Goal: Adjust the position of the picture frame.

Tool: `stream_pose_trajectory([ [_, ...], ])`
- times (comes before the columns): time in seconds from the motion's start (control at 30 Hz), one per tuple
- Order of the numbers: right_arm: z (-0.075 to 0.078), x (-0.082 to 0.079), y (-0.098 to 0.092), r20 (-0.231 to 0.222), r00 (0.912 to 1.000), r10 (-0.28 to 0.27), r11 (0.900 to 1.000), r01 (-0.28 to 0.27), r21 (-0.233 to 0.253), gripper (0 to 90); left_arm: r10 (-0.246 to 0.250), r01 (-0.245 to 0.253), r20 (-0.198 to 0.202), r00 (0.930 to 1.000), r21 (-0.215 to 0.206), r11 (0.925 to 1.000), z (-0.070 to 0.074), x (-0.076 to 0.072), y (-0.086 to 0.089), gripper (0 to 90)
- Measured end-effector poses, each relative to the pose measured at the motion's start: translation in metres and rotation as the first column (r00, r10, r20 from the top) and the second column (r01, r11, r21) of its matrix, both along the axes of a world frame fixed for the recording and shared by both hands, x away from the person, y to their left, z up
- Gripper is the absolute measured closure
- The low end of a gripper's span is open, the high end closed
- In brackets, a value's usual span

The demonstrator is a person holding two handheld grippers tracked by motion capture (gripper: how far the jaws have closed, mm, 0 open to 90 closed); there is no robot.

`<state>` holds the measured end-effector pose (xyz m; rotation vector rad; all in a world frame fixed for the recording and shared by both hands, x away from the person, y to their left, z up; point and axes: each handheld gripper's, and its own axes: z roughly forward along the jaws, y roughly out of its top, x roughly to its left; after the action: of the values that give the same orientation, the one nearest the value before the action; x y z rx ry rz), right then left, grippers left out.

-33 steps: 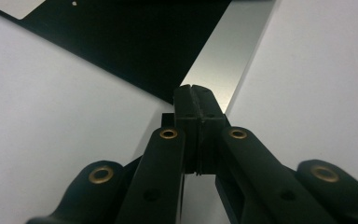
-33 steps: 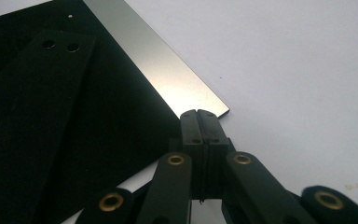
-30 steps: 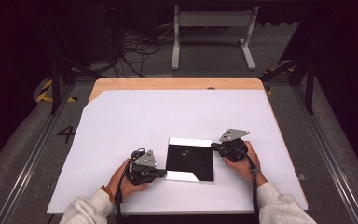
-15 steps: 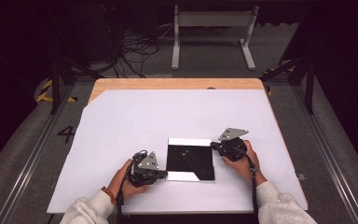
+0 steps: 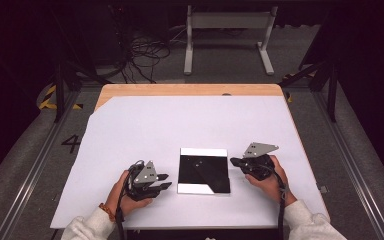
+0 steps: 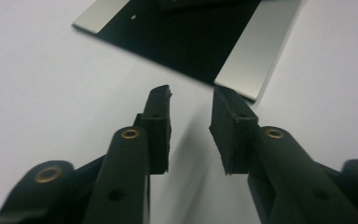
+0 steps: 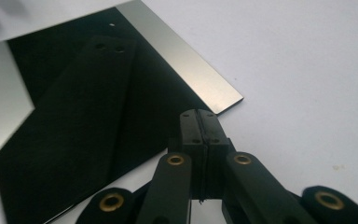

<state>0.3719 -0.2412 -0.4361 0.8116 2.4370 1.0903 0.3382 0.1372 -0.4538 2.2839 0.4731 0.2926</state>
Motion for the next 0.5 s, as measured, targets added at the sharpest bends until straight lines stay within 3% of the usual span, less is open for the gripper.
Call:
stream_pose_trajectory([
  [0.23, 0.004, -0.015, -0.008, -0.008, 0.9997, 0.021, 1.000, -0.021, 0.001, 87.7, 0.070, -0.069, 0.010, 0.9975, -0.032, 0.9971, -0.001, 0.008, 0.018, 51.9],
  [0.5, -0.001, -0.038, -0.020, -0.050, 0.9984, 0.028, 1.000, -0.028, 0.002, 81.0, 0.076, -0.077, -0.008, 0.9971, -0.050, 0.9958, -0.001, 0.008, 0.018, 41.9],
])
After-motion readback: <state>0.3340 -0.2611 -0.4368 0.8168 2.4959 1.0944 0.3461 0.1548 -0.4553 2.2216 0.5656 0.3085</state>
